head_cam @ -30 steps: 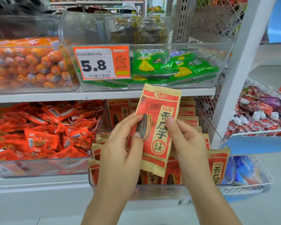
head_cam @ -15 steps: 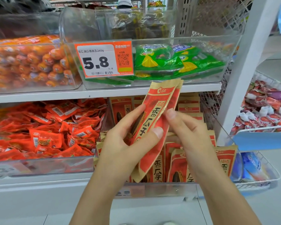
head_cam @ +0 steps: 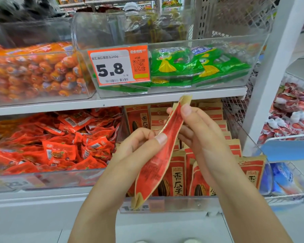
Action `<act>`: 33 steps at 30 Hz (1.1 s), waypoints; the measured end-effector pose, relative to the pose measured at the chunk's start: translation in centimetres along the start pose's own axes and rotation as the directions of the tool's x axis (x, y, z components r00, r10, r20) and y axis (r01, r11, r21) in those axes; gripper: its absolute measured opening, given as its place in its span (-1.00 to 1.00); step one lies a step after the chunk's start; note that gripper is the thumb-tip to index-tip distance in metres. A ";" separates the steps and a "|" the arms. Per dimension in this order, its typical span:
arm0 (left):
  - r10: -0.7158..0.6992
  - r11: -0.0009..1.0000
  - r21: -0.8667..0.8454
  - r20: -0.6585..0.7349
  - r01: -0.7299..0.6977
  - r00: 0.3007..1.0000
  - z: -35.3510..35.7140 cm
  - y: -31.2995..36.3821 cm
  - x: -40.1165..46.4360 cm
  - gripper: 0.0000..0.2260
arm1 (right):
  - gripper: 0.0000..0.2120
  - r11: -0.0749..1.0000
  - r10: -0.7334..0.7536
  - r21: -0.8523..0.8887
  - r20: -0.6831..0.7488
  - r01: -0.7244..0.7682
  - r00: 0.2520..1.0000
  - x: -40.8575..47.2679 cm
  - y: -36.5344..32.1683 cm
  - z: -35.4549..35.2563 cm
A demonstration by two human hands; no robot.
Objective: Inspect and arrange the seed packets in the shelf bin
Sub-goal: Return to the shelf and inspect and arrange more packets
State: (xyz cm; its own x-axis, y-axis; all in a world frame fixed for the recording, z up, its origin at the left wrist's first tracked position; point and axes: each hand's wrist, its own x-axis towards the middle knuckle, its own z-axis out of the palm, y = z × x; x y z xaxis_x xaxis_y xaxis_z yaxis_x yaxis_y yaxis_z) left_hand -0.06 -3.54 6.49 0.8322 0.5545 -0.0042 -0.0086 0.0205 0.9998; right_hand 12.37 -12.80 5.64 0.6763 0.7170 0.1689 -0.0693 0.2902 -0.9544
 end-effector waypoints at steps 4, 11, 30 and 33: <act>-0.009 0.999 -0.031 -0.020 0.008 1.000 -0.4 0.0 0.4 -0.79 | -0.63 1.000 -0.002 -0.020 0.010 0.002 1.000 -0.1 0.1 -0.1; -0.038 0.991 -0.132 -0.039 0.033 0.998 -0.3 -0.4 0.4 -0.86 | -0.78 1.000 0.013 -0.010 0.005 -0.013 1.000 0.1 -0.1 0.1; 0.116 0.992 0.036 0.038 -0.118 0.992 0.4 -0.9 0.3 -0.82 | -0.57 0.997 0.068 0.044 -0.051 -0.065 0.996 0.2 -0.8 -0.1; 0.113 0.992 0.051 0.029 -0.114 0.993 0.7 -0.5 0.3 -0.81 | -0.52 0.996 0.077 0.046 -0.084 -0.073 0.994 0.4 -0.8 -0.2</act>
State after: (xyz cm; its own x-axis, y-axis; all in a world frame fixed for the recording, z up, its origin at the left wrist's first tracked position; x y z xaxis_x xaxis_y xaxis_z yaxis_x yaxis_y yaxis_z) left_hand 0.63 -3.97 6.01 0.8417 0.5288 0.1091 -0.0750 -0.0856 0.9935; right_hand 12.80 -12.86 6.41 0.7280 0.6816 0.0738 -0.1526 0.2661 -0.9518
